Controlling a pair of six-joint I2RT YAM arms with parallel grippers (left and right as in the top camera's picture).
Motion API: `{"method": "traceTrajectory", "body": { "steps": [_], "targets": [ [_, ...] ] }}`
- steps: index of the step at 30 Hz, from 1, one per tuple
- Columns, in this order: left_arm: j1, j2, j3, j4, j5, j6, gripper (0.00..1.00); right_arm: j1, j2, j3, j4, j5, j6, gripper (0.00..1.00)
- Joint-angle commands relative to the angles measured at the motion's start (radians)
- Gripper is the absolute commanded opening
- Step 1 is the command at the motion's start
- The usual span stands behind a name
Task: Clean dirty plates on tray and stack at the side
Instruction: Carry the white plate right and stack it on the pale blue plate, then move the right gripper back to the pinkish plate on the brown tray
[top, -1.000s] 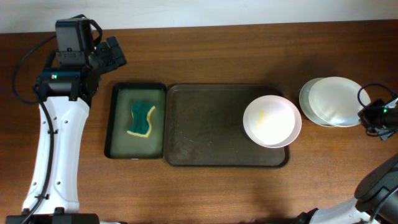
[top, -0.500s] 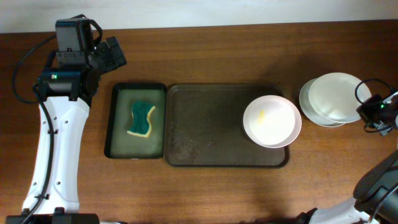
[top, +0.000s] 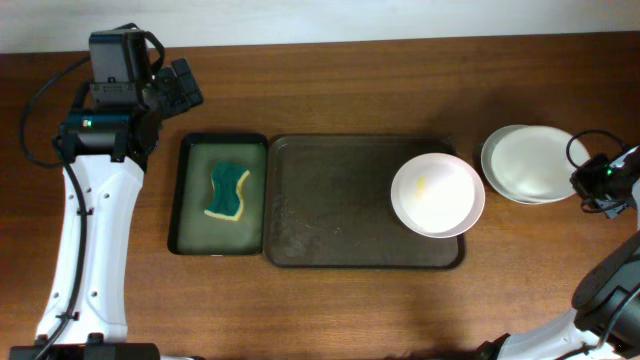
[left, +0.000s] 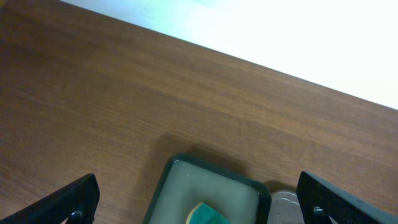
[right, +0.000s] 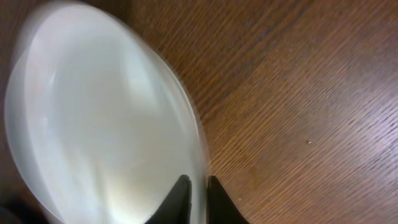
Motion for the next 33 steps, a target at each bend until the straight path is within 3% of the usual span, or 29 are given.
{"method": "traceTrajectory", "body": {
  "steps": [1, 5, 13, 20, 26, 33],
  "targets": [
    [0.001, -0.015, 0.021, 0.002, -0.007, -0.003, 0.99, 0.035, 0.003, 0.002, -0.003, -0.009, -0.011, 0.35],
    [0.001, -0.015, 0.021, 0.002, -0.008, -0.003, 0.99, 0.080, 0.003, 0.002, -0.048, -0.010, -0.047, 0.42],
    [0.001, -0.015, 0.021, 0.002, -0.007, -0.003, 0.99, 0.152, -0.005, 0.020, -0.220, -0.010, -0.048, 0.43],
    [0.001, -0.015, 0.021, 0.002, -0.008, -0.003, 0.99, 0.185, -0.006, 0.021, -0.367, -0.134, -0.171, 0.43],
    [0.001, -0.015, 0.021, 0.002, -0.007, -0.003, 0.99, 0.282, -0.006, 0.021, -0.413, -0.108, -0.201, 0.44],
    [0.001, -0.015, 0.021, 0.002, -0.008, -0.003, 0.99, 0.391, -0.006, 0.021, -0.416, 0.002, -0.200, 0.53]
  ]
}}
